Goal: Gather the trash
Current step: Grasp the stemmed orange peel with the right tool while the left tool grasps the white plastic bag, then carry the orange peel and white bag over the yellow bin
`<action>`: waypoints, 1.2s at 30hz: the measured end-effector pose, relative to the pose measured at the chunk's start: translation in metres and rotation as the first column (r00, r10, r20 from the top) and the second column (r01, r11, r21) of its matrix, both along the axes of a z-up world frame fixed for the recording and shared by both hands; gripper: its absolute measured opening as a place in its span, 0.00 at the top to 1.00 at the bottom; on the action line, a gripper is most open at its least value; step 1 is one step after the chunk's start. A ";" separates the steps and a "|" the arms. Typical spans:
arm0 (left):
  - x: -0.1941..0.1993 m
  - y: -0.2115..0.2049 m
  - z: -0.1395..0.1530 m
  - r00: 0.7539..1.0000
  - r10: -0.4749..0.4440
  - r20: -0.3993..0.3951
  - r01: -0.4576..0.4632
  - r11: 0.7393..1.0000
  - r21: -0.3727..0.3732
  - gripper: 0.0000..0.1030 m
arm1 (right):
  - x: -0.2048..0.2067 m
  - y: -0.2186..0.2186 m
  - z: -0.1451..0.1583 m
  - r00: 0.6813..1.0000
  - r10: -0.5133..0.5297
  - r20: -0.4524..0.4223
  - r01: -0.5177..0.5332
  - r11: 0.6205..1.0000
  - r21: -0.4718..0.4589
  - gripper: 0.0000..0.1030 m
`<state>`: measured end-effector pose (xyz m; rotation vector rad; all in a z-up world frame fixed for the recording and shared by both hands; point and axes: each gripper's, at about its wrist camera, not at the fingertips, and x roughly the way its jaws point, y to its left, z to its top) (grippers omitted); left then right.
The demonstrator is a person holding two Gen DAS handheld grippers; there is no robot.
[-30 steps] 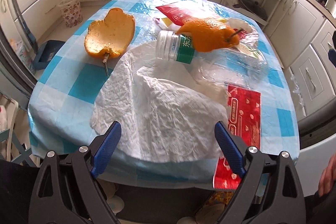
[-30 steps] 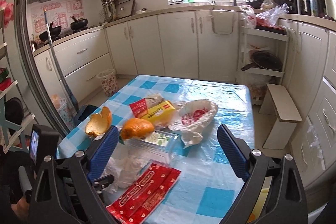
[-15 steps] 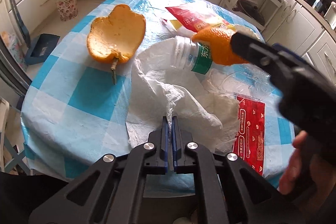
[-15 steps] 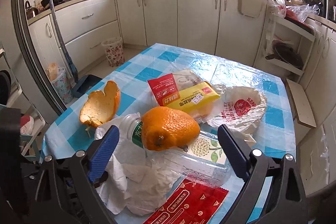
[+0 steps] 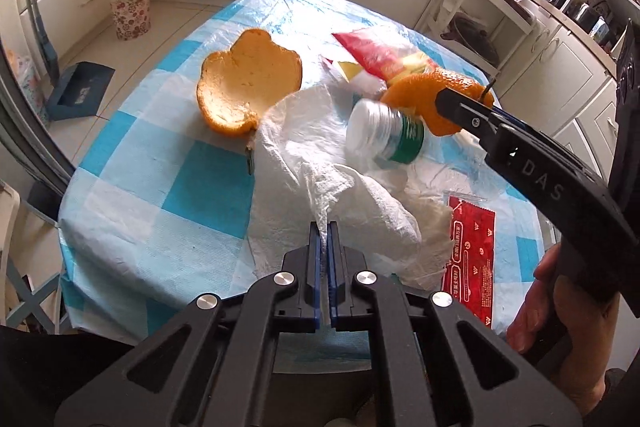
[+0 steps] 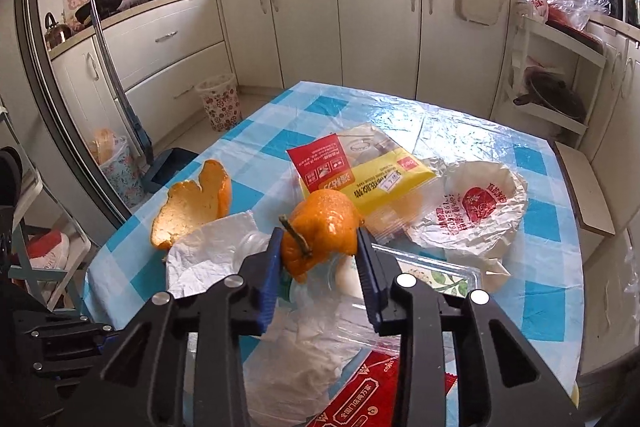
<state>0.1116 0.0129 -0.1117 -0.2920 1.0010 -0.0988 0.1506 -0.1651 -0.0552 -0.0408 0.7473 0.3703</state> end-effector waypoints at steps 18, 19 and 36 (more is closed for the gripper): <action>-0.024 0.003 0.050 0.973 0.055 0.225 -0.057 0.998 0.002 0.97 | -0.023 -0.048 0.055 0.978 -0.079 0.194 0.039 0.979 0.199 0.72; -0.026 0.001 0.052 0.971 0.051 0.233 -0.054 0.999 0.005 0.97 | -0.025 -0.053 0.057 0.976 -0.089 0.201 0.047 0.977 0.206 0.72; -0.079 -0.114 0.070 0.930 -0.219 0.294 0.213 0.976 0.053 0.97 | -0.079 -0.158 0.074 0.925 -0.293 0.240 0.233 0.940 0.248 0.72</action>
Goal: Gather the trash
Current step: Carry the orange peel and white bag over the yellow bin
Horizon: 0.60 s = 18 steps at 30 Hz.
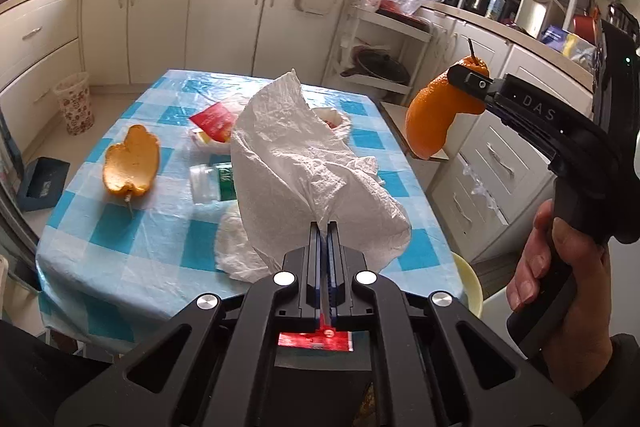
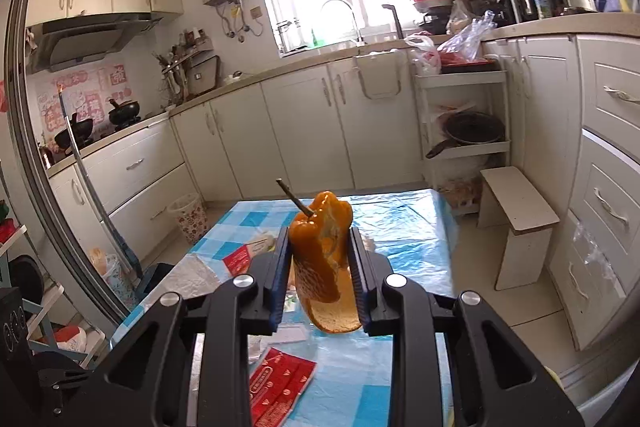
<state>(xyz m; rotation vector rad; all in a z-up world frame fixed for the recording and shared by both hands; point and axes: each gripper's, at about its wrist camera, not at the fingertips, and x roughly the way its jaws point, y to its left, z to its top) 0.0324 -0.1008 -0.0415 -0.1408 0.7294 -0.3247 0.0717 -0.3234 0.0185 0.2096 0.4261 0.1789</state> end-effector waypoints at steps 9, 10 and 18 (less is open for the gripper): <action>-0.020 -0.063 -0.002 0.993 -0.118 -0.022 0.118 0.993 0.014 0.97 | -0.029 -0.065 -0.003 0.990 -0.139 -0.018 0.140 0.988 0.064 0.72; -0.022 -0.069 -0.002 0.991 -0.128 -0.026 0.129 0.992 0.015 0.97 | -0.032 -0.070 -0.004 0.988 -0.152 -0.021 0.153 0.986 0.069 0.72; -0.035 -0.106 -0.005 0.980 -0.194 -0.036 0.196 0.980 0.036 0.97 | -0.050 -0.108 -0.015 0.971 -0.228 -0.068 0.233 0.968 0.091 0.72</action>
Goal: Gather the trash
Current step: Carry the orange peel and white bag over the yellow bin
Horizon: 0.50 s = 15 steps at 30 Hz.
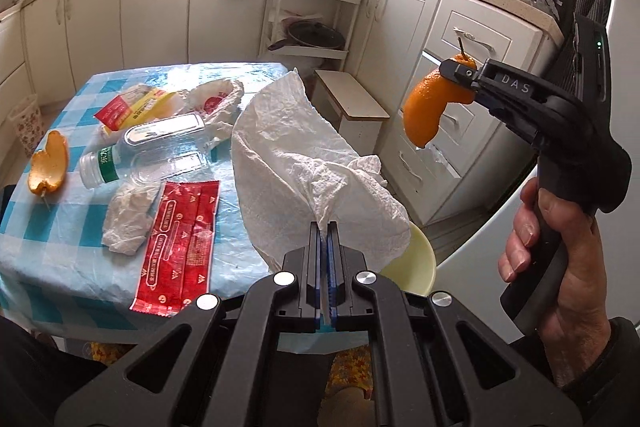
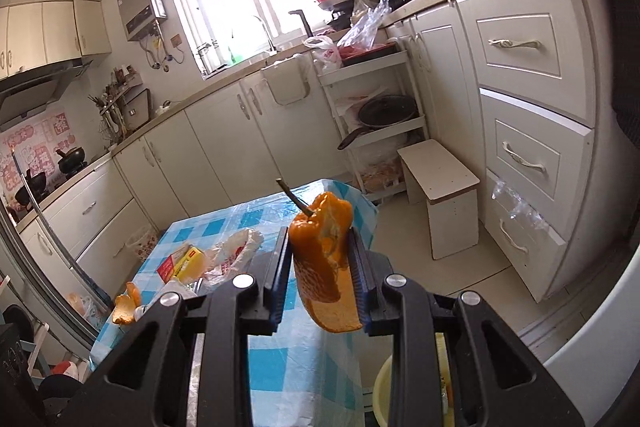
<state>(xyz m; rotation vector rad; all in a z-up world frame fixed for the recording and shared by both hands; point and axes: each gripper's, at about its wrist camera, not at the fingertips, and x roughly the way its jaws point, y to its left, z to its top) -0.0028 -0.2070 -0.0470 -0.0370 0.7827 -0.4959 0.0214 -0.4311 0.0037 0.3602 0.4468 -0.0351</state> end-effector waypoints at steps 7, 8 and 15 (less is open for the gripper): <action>-0.011 -0.023 0.000 0.999 -0.045 0.003 0.045 0.999 0.011 0.97 | -0.005 -0.022 -0.017 0.993 -0.071 -0.095 0.072 0.997 0.006 0.72; -0.011 -0.024 0.000 0.999 -0.049 0.002 0.049 0.999 0.010 0.97 | -0.006 -0.027 -0.022 0.990 -0.081 -0.117 0.082 0.997 0.007 0.72; -0.005 -0.030 -0.007 0.998 -0.061 -0.032 0.062 0.998 0.006 0.97 | -0.005 -0.049 -0.047 0.963 -0.133 -0.235 0.148 0.988 0.044 0.72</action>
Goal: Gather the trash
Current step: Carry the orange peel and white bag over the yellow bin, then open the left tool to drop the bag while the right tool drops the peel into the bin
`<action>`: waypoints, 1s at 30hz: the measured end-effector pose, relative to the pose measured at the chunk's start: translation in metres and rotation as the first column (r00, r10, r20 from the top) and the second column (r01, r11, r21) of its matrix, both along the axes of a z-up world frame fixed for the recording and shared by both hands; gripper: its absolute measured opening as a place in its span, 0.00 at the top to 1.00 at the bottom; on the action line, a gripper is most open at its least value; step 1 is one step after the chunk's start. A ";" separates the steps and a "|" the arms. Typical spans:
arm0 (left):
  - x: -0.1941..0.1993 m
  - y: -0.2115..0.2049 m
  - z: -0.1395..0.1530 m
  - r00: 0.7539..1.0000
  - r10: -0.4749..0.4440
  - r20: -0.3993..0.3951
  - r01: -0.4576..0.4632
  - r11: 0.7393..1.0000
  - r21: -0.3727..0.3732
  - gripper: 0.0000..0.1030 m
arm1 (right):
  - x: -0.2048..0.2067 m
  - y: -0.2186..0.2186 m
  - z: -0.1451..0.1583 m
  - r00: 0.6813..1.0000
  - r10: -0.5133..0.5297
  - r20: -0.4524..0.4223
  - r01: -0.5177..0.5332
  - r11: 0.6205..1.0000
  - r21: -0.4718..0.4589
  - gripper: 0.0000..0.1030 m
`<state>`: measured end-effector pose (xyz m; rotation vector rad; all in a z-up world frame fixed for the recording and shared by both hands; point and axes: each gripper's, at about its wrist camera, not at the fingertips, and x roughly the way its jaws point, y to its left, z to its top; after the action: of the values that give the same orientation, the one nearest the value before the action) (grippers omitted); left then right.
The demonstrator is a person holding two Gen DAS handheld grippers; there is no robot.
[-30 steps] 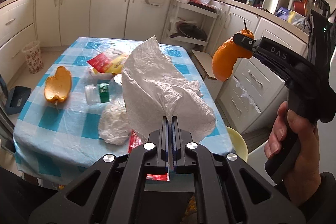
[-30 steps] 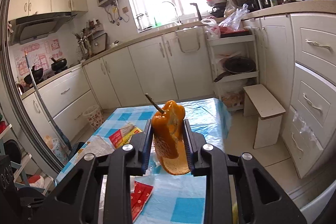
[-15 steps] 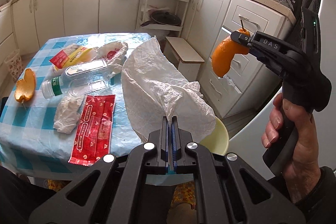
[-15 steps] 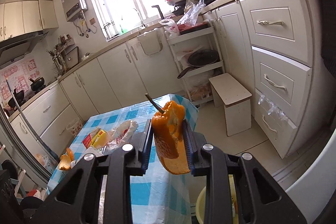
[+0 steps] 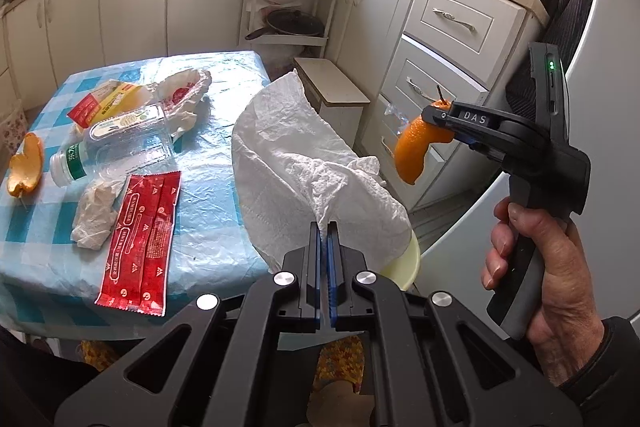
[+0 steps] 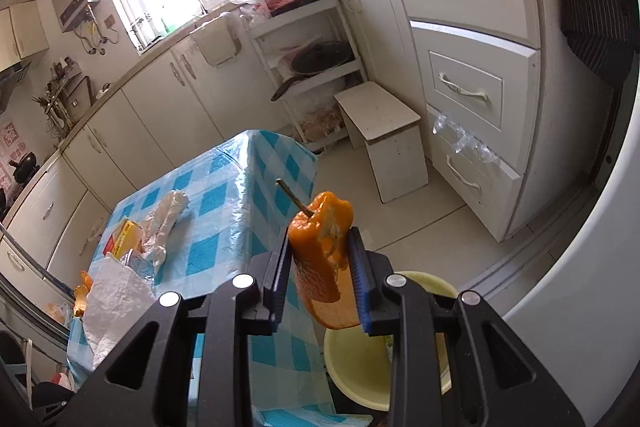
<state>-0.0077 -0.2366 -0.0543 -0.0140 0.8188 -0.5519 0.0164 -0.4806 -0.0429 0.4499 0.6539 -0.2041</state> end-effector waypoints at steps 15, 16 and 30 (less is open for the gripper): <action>0.020 -0.053 -0.025 0.994 -0.062 -0.086 0.062 0.998 -0.008 0.97 | -0.007 -0.021 -0.015 0.995 -0.044 -0.085 0.052 0.994 0.096 0.40; 0.022 -0.059 -0.028 0.993 -0.068 -0.096 0.067 0.998 -0.007 0.97 | -0.010 -0.021 -0.009 0.997 -0.052 -0.059 0.057 0.994 0.089 0.39; 0.069 -0.149 -0.068 0.967 -0.145 -0.209 0.149 0.989 0.001 0.55 | -0.042 -0.014 0.060 0.954 -0.120 0.273 0.158 0.980 -0.119 0.29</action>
<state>0.0618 -0.3854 -0.1226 0.0046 1.0351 -0.6916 -0.0258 -0.4947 0.0170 0.3799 0.3422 -0.3158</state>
